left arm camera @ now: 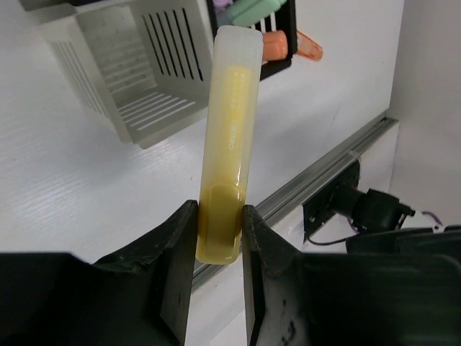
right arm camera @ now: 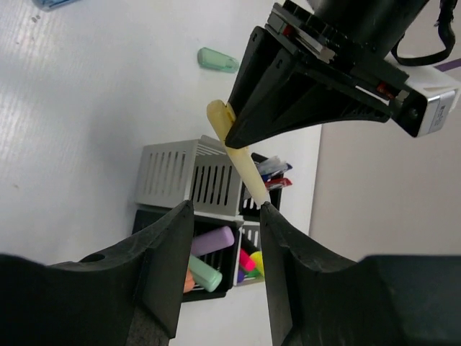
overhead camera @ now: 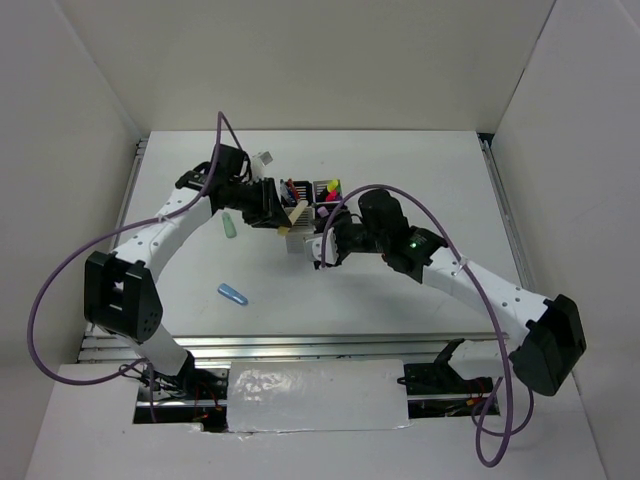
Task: Sort the stationery into containers
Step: Pick up the pen from the center of the board.
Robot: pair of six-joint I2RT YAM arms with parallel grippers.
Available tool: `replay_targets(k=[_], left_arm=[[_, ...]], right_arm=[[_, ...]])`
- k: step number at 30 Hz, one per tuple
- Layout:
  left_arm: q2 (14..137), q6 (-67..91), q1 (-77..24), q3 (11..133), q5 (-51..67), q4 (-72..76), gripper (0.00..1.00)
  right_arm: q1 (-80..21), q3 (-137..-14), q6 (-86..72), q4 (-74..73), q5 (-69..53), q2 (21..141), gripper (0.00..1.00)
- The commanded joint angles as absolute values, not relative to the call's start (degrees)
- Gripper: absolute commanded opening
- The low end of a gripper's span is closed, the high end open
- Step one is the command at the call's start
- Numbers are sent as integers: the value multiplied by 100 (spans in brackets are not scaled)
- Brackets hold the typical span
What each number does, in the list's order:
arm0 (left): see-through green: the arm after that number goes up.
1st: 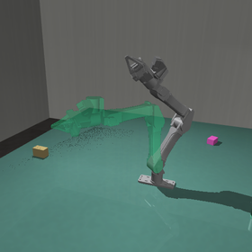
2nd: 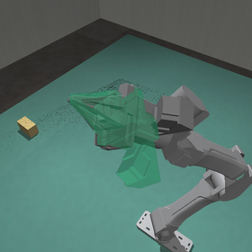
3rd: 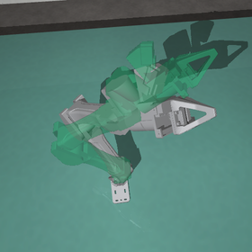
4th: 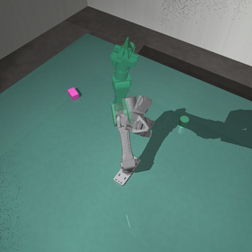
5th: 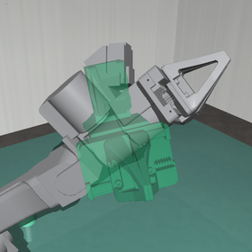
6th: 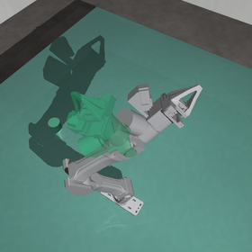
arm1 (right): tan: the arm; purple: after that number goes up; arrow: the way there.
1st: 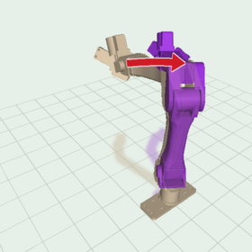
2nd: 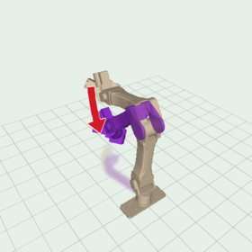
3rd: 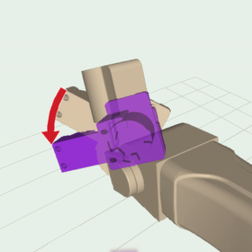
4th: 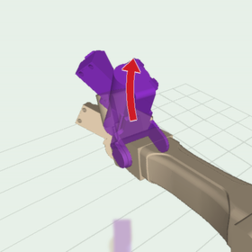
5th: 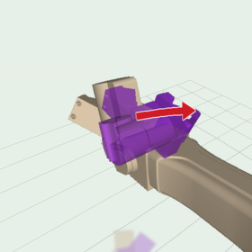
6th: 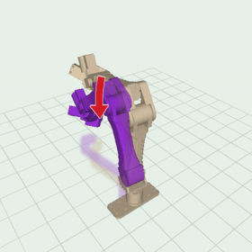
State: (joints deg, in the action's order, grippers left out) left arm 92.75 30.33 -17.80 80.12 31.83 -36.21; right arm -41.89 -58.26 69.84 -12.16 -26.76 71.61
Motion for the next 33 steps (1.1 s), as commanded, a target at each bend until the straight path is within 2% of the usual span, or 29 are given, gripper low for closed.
replay_targets(k=[1,5,14,17,26,33], left_arm=[[9272,3497,-1732,8121,2840,-3525,0],[9369,3989,-1679,8226,2733,-3454,0],[9273,4640,-1459,7963,3366,-3366,0],[9045,4641,-1398,7840,3191,-3454,0],[8412,4658,-1037,7418,2752,-3709,0],[8165,4553,-914,7488,2224,-3937,0]], right_arm=[[-4298,-5713,7409,-423,-2672,7347,48],[-4403,-5748,7436,-63,-2602,7585,47],[-4754,-5336,7883,1159,-2426,7971,47],[-4816,-5221,8314,1617,-2513,8155,47],[-4808,-5572,9702,1520,-2672,8718,46],[-4808,-5800,9993,1749,-2672,8929,51]])
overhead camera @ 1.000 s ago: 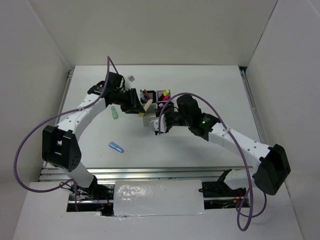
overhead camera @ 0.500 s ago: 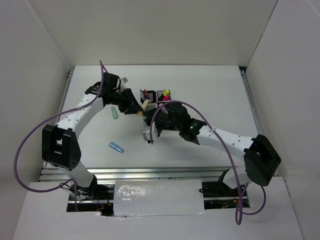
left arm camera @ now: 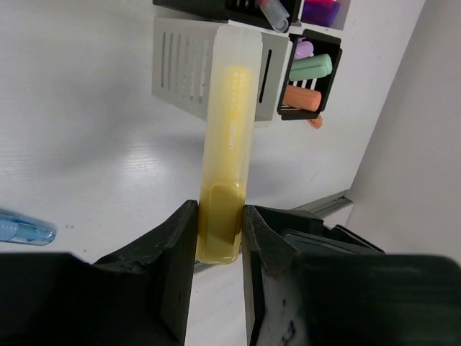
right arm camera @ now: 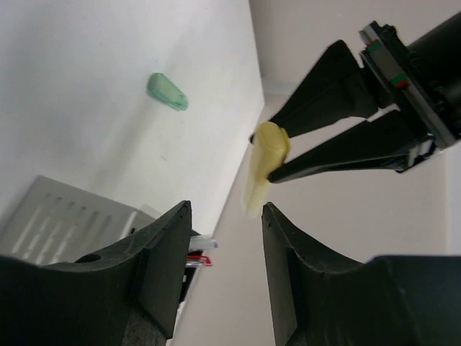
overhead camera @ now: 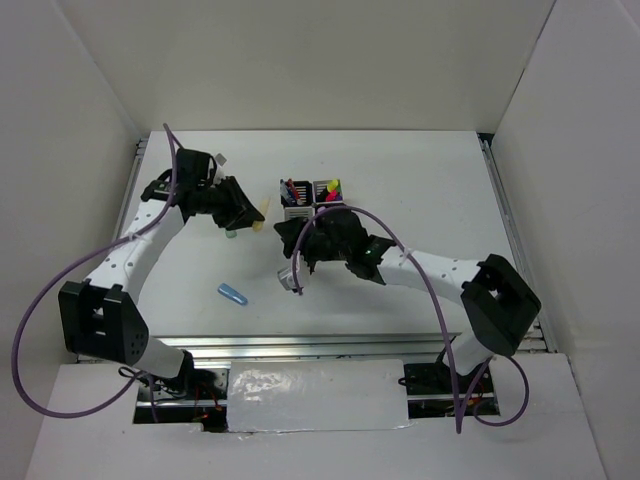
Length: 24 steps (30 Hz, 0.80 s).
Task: Sort the stationery into containers
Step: Pick up the pen from the center of the board.
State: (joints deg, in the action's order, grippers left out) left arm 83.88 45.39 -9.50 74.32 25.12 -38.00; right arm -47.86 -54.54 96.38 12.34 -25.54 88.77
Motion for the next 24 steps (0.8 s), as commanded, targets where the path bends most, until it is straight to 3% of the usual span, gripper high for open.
replay_targets(k=[1,24], left_arm=[[8156,4553,-914,7480,2171,-3955,0],[8341,4623,-958,7251,2417,-3736,0]], right_arm=[[-4834,-5818,10019,1766,-2654,8956,51],[-5168,-5976,10485,1723,-2777,9439,52]])
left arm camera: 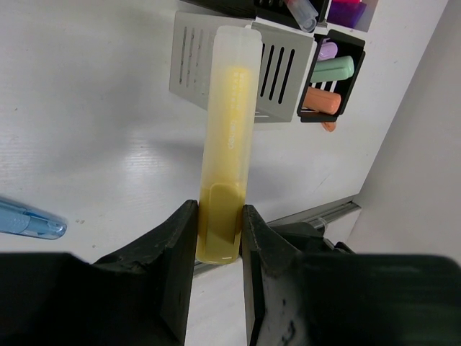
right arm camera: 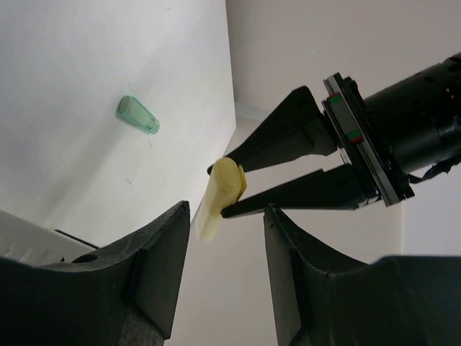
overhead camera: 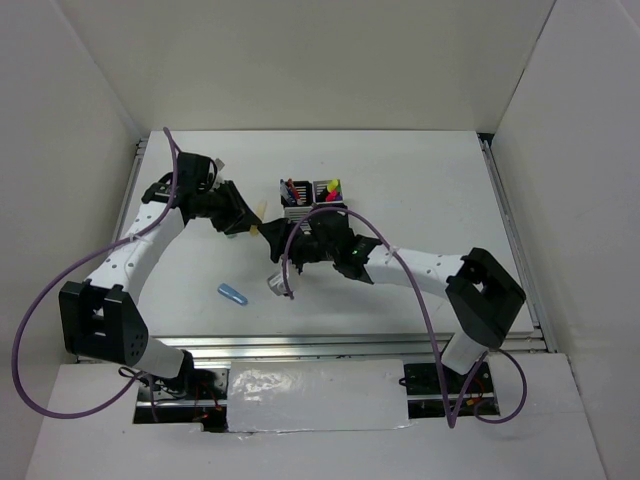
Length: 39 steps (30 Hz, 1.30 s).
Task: Sort the stationery into containers
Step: Pick up the pen from the center of the board, then place the pen in the storage box.
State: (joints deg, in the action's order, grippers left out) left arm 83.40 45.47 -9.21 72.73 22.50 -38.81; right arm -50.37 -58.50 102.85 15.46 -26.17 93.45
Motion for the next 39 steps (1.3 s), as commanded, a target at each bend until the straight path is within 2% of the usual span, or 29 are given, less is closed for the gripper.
replay_targets(k=[1,19,28,39], left_arm=[[8350,4632,-975,7242,2417,-3727,0],[8262,4500,-1028,7242,2329,-3788,0],[8060,4456,-1178,7356,1592,-3990,0],[8095,4465,-1178,7400,1582,-4025,0]], right_arm=[[-5194,-6029,10468,1688,-2777,9466,52],[-5370,-6503,10459,1539,-2646,9834,52],[-5432,-6864,10503,1073,-2110,10099,48],[-5370,-6943,10512,817,-1670,10195,49]])
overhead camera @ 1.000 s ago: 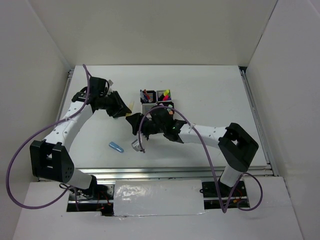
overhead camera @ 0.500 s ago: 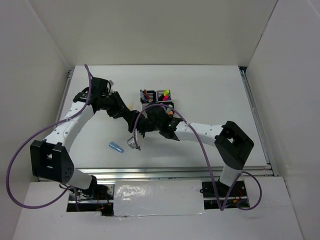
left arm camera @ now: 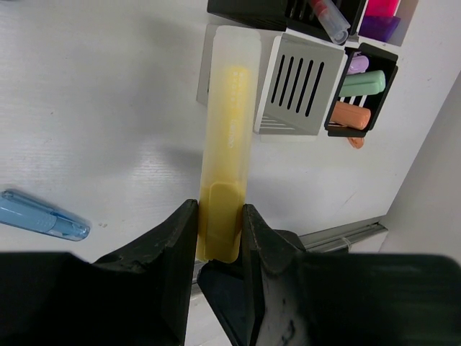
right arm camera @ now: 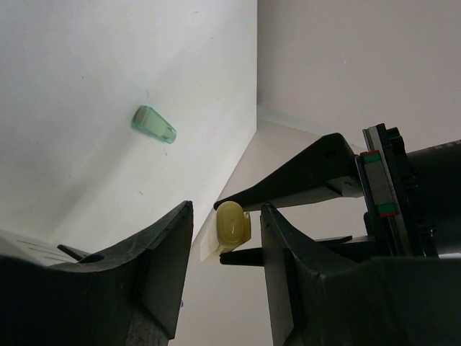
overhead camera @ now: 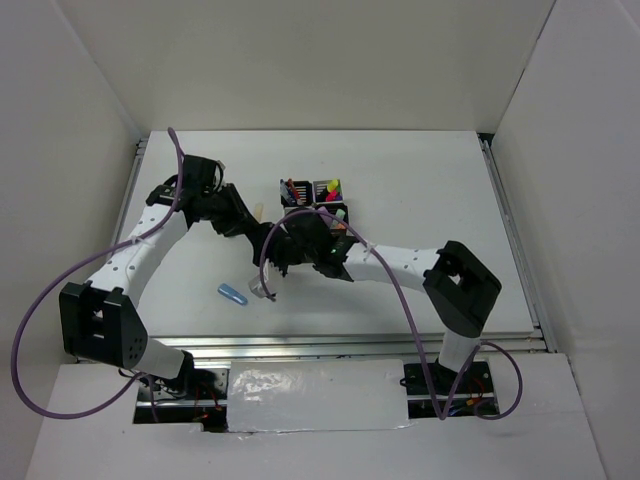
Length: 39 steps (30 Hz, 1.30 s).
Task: Sort the stationery into containers
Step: Place the pen in the storage box.
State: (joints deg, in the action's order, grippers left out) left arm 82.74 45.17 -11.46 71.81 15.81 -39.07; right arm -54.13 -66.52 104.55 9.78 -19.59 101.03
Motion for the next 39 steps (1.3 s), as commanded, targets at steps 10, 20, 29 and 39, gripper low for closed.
replay_targets(k=[10,20,29,39], left_arm=[[8060,4500,-1178,7383,1424,-4060,0],[8051,4649,-1178,7321,1204,-4104,0],[8077,4799,-1028,7110,1292,-4113,9],[8156,4966,-783,7066,1169,-4131,99]], right_arm=[[-5388,-7145,10117,1467,-915,10564,44],[-5546,-7646,9721,2030,-124,11056,39],[-5537,-7936,9527,2847,281,11470,0],[-5563,-7621,9097,2962,-464,11013,0]])
